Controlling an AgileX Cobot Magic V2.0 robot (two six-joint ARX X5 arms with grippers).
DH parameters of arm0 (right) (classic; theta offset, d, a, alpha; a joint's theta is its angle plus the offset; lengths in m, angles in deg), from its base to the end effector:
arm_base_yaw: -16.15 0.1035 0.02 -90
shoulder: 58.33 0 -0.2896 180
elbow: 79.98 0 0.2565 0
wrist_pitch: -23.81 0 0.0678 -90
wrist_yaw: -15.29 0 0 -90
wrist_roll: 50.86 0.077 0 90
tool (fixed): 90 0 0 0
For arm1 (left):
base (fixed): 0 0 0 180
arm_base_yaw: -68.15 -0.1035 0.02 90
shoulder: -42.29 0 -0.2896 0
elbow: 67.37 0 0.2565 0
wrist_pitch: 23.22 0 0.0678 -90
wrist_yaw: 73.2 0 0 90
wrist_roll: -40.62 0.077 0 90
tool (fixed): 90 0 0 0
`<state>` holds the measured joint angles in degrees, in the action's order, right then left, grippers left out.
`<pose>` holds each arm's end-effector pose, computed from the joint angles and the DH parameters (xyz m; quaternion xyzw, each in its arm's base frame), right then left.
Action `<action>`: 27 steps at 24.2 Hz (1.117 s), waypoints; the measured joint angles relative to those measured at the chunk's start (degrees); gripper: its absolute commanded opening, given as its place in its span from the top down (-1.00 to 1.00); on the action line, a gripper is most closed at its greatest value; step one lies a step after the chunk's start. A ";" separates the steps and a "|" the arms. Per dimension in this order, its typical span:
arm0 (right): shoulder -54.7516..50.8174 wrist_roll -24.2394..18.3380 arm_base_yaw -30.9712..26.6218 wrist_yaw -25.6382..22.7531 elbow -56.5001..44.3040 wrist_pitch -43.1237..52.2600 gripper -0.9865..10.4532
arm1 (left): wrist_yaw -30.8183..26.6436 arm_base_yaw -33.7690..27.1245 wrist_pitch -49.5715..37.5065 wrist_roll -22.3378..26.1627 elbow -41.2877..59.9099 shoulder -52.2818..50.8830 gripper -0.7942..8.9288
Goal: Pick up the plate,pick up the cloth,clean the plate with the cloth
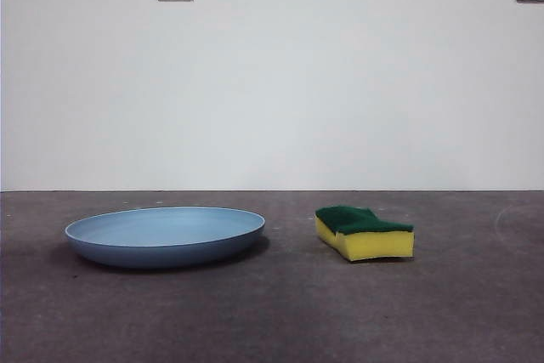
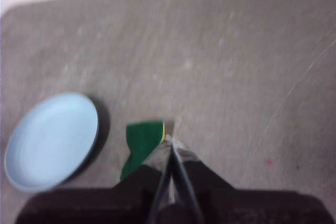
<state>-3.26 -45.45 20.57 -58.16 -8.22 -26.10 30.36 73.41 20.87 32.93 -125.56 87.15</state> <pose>0.2160 0.0387 0.3370 0.0746 0.2922 0.1608 0.9398 0.1845 -0.0351 0.2940 -0.0829 0.2745 -0.1395 0.9478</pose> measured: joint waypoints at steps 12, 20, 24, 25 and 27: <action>3.80 -2.01 0.00 -0.02 1.33 -1.53 -0.05 | 7.26 0.57 0.63 1.09 -3.34 12.72 0.13; 3.80 -2.01 0.44 -0.02 1.31 -1.57 -0.05 | 6.29 0.70 5.79 3.45 -18.12 31.54 0.13; 3.80 -2.01 0.44 -0.02 1.31 -1.60 -0.05 | 2.34 1.01 7.15 5.31 -24.02 40.94 0.13; 3.80 -2.01 0.44 -0.04 1.31 -1.60 -0.05 | 1.95 1.20 6.82 5.44 -24.39 42.86 0.13; 3.80 -2.01 0.44 -0.02 1.33 -1.60 -0.05 | 1.57 1.51 6.38 5.64 -24.39 46.47 0.13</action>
<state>0.54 -47.46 21.01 -58.18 -6.88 -27.70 31.94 74.92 27.25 38.57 -149.95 133.62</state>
